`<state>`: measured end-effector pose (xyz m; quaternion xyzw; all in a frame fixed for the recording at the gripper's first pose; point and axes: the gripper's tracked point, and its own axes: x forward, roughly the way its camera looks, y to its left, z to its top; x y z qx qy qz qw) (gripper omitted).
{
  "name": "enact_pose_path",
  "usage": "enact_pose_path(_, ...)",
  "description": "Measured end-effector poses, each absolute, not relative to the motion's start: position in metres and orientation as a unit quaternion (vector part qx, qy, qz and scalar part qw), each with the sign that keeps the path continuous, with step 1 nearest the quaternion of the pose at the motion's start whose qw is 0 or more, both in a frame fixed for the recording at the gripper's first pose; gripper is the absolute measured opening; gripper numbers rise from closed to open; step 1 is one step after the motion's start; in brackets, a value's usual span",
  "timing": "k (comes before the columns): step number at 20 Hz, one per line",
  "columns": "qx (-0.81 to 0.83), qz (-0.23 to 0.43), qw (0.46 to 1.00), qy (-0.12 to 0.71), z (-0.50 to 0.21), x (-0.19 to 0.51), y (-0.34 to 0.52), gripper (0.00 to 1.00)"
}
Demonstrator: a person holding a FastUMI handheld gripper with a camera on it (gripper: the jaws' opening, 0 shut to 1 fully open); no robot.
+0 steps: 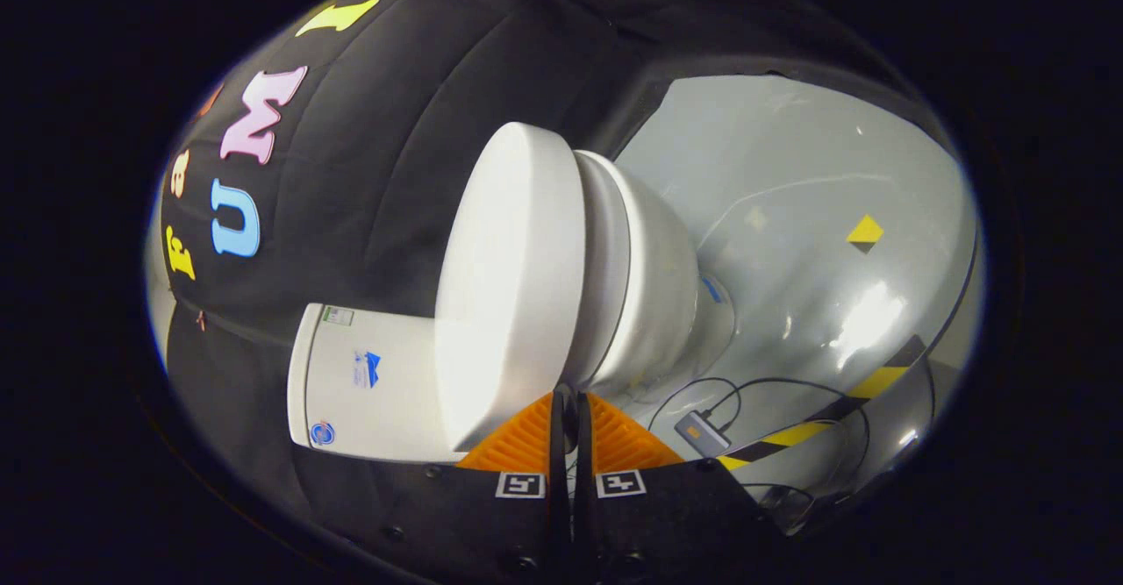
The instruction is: Open the toilet lid.
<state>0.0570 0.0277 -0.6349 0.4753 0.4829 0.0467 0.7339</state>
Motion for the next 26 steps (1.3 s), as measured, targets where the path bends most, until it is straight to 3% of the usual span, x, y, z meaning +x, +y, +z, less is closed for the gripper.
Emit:
enact_pose_path(17, 0.281, 0.001, 0.858, 0.429, -0.47, 0.084, 0.076, 0.05)
enact_pose_path(26, 0.219, -0.015, 0.889, 0.401, -0.417, 0.086, 0.116, 0.06)
